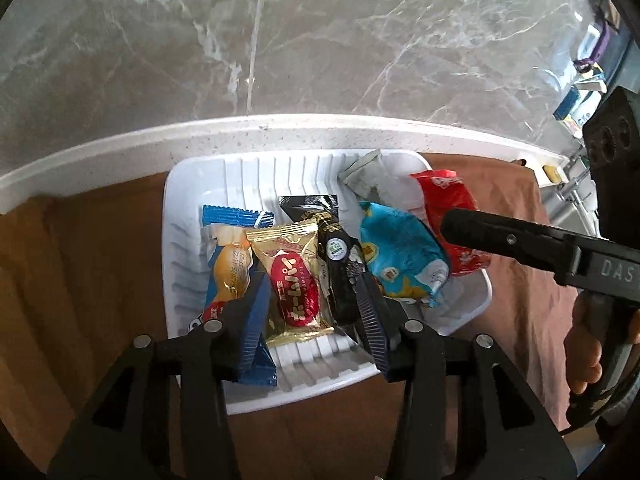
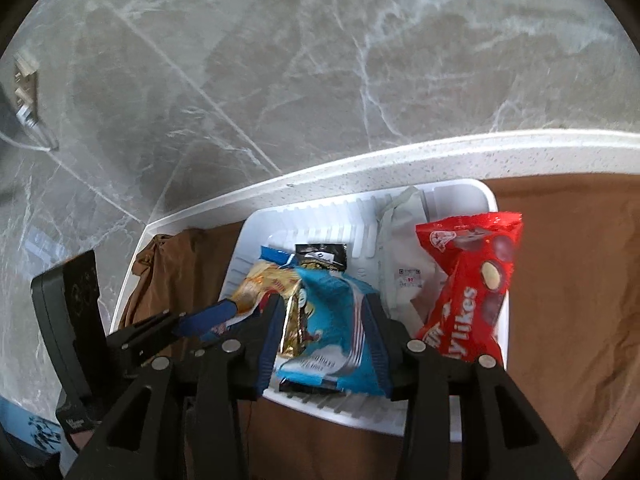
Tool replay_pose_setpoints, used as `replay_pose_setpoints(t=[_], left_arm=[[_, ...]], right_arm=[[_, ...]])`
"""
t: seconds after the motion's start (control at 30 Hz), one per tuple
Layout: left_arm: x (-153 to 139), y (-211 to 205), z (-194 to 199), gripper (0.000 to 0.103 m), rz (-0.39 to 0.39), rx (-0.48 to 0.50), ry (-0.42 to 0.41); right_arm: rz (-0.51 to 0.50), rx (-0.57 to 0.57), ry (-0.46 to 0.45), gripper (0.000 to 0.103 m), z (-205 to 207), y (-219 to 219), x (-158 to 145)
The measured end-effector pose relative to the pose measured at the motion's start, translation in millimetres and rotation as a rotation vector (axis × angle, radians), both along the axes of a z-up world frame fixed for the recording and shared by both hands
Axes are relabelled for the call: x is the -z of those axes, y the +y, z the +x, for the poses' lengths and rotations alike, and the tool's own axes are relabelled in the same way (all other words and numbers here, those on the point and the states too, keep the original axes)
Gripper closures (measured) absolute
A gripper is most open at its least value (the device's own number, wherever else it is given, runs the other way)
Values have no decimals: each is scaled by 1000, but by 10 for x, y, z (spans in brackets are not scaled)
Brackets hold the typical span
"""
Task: Organize snacks
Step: 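Open both grippers and withdraw them from the tray, then move the right gripper to the orange stick packet and grasp it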
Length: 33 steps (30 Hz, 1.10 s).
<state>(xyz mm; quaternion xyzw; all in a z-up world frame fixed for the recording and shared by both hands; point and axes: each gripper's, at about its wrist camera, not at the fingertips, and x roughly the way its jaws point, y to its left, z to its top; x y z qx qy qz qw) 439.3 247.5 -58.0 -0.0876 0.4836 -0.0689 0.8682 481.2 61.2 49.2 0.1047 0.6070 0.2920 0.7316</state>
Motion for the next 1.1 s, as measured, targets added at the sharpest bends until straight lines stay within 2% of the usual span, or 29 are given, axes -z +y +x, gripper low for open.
replay_pose_setpoints(t=[0.37, 0.8, 1.1], left_arm=[[-312, -204, -536, 60, 67, 26, -48], [-461, -382, -1274, 60, 101, 43, -59], [-301, -345, -1763, 60, 66, 52, -15]], right_arm=[[-32, -67, -130, 59, -534, -130, -469], [-46, -57, -111, 59, -1133, -403, -639], [-128, -75, -95, 58, -1581, -634, -595]])
